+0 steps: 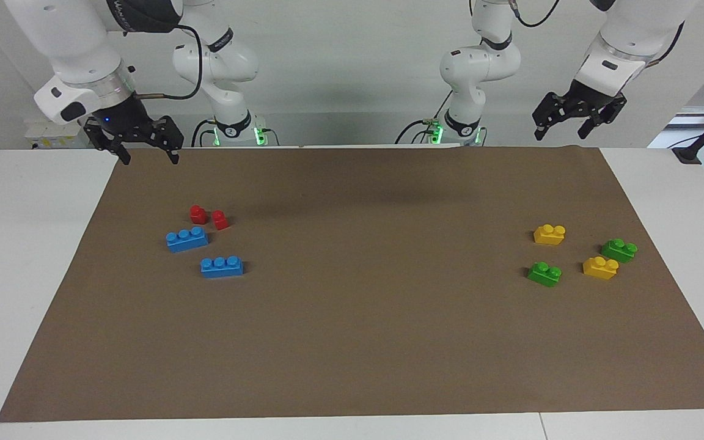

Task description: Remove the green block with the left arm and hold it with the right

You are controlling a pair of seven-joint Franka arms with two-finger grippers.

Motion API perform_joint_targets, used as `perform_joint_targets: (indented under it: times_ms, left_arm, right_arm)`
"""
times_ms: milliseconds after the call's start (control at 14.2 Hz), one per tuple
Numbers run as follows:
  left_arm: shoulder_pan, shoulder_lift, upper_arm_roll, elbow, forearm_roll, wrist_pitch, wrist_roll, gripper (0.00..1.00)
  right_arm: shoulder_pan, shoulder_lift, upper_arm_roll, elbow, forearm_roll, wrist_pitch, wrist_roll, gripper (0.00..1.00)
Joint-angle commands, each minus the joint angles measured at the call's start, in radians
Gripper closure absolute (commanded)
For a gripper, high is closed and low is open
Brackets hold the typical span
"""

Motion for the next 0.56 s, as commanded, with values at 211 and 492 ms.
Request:
perform_joint_targets:
  times_ms: [211,492]
  left_arm:
    - [0.004,-0.021,0.004,-0.011,-0.02,-0.008,0.022,0.0]
    - [-0.001,-0.025,0.003,-0.011,-0.018,-0.005,0.022,0.0]
  right_arm:
    - [-0.004,-0.006,0.004,-0.016,-0.027,0.01,-0.003,0.0]
    - [-0.006,-0.007,0.004,-0.02,-0.026,0.01,-0.002,0.0]
